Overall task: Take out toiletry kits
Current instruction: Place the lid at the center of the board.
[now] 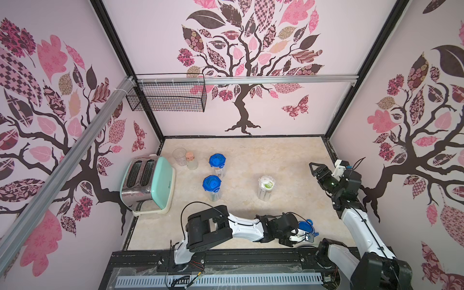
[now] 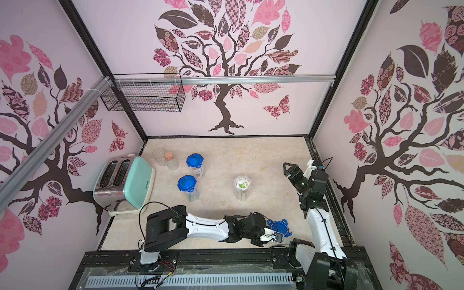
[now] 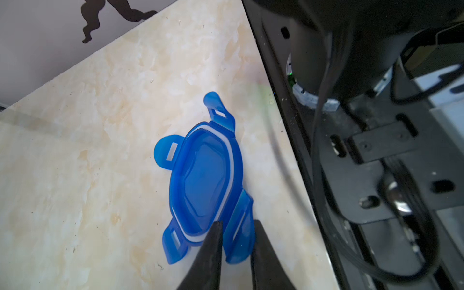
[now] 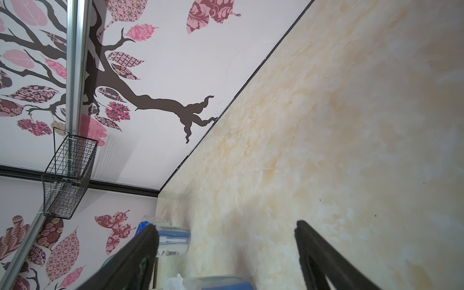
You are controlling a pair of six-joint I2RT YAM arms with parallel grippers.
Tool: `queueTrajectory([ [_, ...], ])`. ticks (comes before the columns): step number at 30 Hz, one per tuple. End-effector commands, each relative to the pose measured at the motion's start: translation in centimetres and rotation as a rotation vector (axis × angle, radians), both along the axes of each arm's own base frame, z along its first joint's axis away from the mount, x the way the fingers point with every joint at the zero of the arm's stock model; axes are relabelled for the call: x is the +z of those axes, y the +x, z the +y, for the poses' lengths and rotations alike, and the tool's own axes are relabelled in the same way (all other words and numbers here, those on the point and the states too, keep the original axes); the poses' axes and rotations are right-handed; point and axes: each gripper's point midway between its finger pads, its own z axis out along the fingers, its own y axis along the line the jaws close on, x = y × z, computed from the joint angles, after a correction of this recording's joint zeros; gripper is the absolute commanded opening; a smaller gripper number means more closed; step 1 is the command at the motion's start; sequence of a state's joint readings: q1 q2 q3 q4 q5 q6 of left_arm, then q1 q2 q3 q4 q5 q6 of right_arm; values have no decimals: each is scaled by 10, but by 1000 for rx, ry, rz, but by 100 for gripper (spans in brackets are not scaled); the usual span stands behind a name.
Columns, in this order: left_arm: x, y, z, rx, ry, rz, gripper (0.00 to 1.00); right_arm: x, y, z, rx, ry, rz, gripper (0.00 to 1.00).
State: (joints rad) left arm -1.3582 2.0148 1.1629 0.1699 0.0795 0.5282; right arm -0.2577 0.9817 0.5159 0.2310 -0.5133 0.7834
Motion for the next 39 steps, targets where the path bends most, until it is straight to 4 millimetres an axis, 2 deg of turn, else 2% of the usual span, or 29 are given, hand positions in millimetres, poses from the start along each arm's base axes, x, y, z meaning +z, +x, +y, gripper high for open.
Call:
queueTrajectory([
  [1,-1,2,0,9,0,-9,29,9,1,2,17,4,-34,88],
  [6,0,0,3,6,-5,-4,38,5,0,4,25,7,-27,88],
  [11,9,-4,7,5,-18,-9,39,6,0,8,54,8,-37,88],
  [16,37,-5,20,48,-69,23,39,11,-2,17,113,3,-67,87],
  [19,71,12,38,174,-140,-11,38,15,-4,24,146,-19,-87,83],
  [24,147,56,91,416,-322,89,37,22,-9,54,210,-115,-132,83],
  [28,184,99,148,659,-421,250,38,17,-16,82,299,-148,-148,83],
  [32,201,128,208,910,-494,317,38,5,-29,97,355,-168,-148,83],
  [34,204,146,251,1137,-507,290,48,1,-37,104,380,-176,-155,83],
  [35,204,150,273,1235,-514,292,54,-2,-42,109,398,-184,-157,83],
  [36,201,153,287,1291,-516,322,54,-5,-48,113,412,-193,-159,83],
  [39,194,153,318,1367,-540,432,55,-18,-62,125,441,-225,-147,83],
])
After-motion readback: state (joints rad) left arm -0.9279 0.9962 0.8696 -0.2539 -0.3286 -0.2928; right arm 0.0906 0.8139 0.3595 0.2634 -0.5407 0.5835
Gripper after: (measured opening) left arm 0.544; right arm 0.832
